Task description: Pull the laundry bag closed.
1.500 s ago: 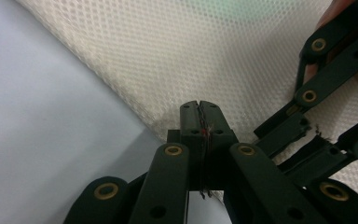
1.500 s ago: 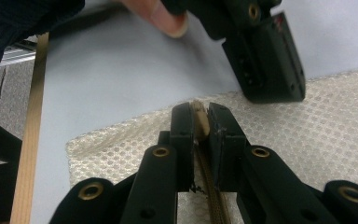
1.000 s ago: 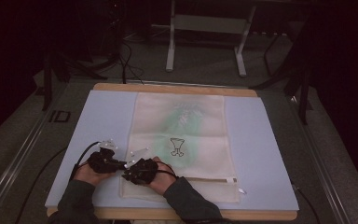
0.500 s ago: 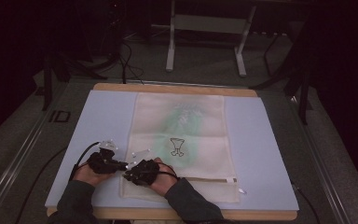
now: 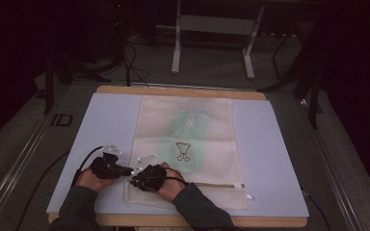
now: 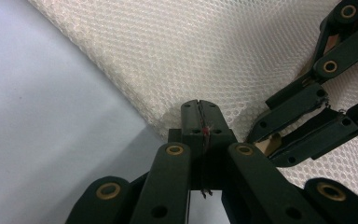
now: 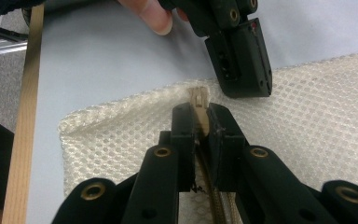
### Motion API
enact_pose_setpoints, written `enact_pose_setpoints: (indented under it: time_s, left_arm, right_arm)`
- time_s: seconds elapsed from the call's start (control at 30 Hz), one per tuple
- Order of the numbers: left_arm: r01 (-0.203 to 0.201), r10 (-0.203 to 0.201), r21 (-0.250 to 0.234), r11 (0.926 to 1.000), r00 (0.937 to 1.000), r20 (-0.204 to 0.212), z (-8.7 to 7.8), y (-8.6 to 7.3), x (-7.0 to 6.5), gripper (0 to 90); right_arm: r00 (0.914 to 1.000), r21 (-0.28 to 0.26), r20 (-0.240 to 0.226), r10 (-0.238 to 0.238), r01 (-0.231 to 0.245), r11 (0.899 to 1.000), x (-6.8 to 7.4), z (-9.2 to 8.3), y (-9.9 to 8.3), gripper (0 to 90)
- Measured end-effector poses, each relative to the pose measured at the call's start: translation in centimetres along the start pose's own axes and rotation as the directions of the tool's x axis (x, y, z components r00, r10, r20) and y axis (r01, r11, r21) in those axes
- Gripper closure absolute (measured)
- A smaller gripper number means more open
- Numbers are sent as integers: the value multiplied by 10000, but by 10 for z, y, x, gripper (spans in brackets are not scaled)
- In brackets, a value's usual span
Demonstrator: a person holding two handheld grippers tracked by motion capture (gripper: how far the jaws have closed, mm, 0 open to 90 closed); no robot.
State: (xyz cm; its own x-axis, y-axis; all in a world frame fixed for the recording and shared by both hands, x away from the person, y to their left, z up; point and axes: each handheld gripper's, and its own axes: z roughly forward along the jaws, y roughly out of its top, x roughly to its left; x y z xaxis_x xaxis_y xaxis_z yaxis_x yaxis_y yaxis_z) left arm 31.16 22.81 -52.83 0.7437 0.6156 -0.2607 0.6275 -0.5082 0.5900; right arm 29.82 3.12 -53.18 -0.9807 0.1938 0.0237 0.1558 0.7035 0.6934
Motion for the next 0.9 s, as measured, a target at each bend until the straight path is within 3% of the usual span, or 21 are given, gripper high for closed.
enact_pose_setpoints:
  time_s: [0.9]
  left_arm:
    - [-7,8,-103,9999,10000,4,0,-1,0,900]
  right_arm:
    - [9987,482,319,-400,385,9981,4,-10,-2,823]
